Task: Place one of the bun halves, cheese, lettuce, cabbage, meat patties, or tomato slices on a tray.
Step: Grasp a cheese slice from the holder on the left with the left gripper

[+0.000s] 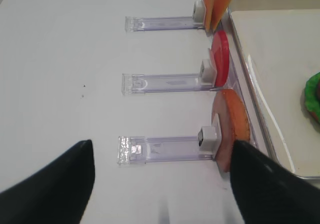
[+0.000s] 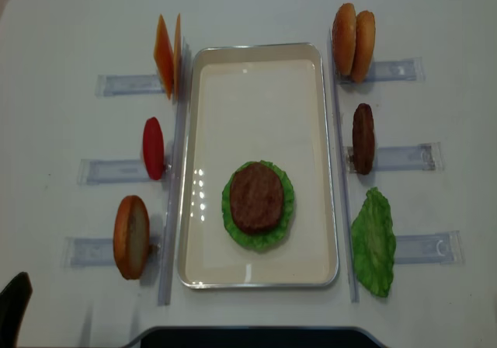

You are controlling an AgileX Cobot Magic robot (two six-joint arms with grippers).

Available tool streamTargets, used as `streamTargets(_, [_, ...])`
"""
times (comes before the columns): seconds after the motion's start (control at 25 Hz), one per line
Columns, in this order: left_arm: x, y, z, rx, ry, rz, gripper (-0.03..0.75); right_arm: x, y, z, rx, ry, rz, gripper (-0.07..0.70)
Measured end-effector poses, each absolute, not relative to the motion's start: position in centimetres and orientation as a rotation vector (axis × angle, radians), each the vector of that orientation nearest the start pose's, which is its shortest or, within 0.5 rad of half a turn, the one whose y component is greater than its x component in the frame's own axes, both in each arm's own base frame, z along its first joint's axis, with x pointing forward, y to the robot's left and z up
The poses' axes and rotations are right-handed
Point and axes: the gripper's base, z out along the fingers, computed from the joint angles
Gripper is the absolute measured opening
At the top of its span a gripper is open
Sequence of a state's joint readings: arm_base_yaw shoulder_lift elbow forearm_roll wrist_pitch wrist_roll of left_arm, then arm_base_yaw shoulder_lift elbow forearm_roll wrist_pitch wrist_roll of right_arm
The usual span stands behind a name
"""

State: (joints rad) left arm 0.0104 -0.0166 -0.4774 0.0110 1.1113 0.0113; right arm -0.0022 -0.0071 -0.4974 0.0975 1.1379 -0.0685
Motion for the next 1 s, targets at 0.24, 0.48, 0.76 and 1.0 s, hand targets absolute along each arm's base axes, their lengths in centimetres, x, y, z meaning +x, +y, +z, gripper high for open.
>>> streamTargets(0.24, [-0.70,0.08,26.69,0.000,2.101,0.026,0.629,-0.93,0.81,27.07,-0.079,2.112,0.076,0.417])
streamTargets(0.48, [-0.70,0.08,26.69,0.000,2.101,0.026,0.629,-0.93,0.81,27.07,-0.079,2.112,0.076,0.417])
streamTargets(0.76, [-0.70,0.08,26.69,0.000,2.101,0.026,0.629,-0.93,0.81,27.07,-0.079,2.112,0.076,0.417])
streamTargets(1.0, [0.25,0.09,26.70,0.001,2.169,0.026,0.624,-0.93,0.81,27.07,-0.079,2.112,0.076,0.417])
